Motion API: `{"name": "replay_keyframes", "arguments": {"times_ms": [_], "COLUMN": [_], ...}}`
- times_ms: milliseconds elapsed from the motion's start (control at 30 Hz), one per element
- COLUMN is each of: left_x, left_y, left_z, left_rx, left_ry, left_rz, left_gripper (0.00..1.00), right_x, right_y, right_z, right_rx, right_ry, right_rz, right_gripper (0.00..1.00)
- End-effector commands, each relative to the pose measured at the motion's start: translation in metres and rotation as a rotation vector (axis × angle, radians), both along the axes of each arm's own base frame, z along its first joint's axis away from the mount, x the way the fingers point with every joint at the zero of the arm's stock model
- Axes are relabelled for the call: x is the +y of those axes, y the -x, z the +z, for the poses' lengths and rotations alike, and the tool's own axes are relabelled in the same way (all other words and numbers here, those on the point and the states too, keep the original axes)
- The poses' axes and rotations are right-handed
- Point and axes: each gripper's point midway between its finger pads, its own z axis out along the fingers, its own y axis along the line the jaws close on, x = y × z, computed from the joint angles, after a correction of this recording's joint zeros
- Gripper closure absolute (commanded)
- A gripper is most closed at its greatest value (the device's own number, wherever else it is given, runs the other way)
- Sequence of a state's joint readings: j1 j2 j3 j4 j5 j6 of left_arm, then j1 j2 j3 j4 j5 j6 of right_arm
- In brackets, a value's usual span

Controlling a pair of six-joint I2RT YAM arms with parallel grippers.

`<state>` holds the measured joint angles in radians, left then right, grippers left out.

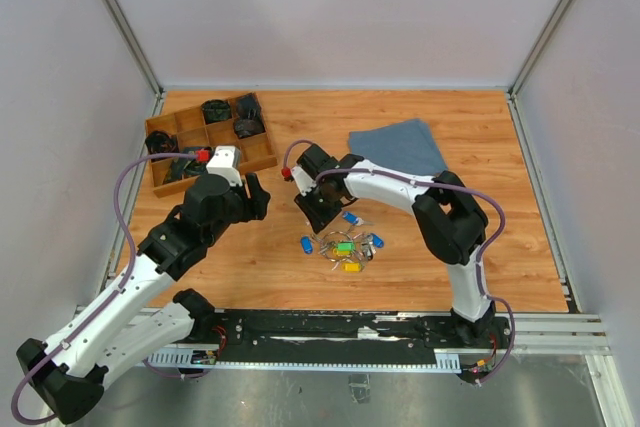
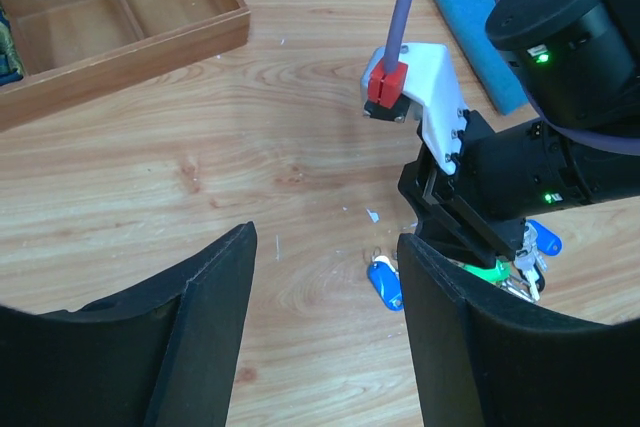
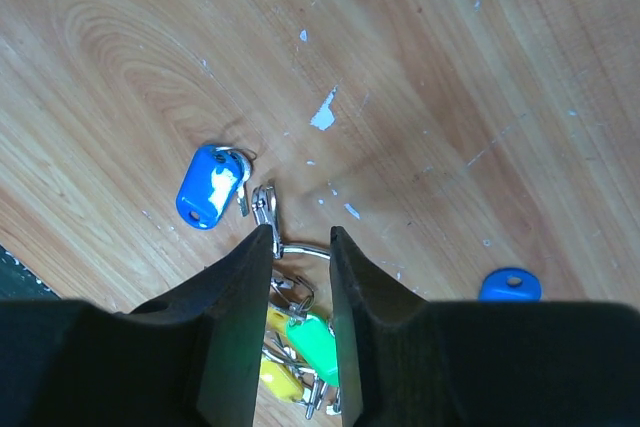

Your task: Put the keys on the keyring

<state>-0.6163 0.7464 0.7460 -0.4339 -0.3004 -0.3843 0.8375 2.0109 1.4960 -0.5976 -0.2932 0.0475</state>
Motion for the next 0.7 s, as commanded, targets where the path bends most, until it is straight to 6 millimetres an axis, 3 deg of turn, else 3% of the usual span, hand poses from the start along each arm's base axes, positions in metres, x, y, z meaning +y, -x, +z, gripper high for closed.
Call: {"name": "replay_keyframes", "arguments": {"times_ms": [0,667], "left_x": [0.007,0.005], "left_y": [-0.002,-0.003], "left_z": [0.004,0.001], "left_rx": [-0.02,-0.012], "left_ry": [-0.015,-0.022], "left_rz": [0.026,0.019], "left_gripper": [0.36,0.36], "right_x": [0.004,0.012], "right_y": [0.011,0.017], "right_z": [-0.003,-0.02], "right_rx": [0.038,0.048], "right_ry": [0.02,0.051], "right_rz": [0.047,0.061], "right_gripper": [0.69,0.72]}}
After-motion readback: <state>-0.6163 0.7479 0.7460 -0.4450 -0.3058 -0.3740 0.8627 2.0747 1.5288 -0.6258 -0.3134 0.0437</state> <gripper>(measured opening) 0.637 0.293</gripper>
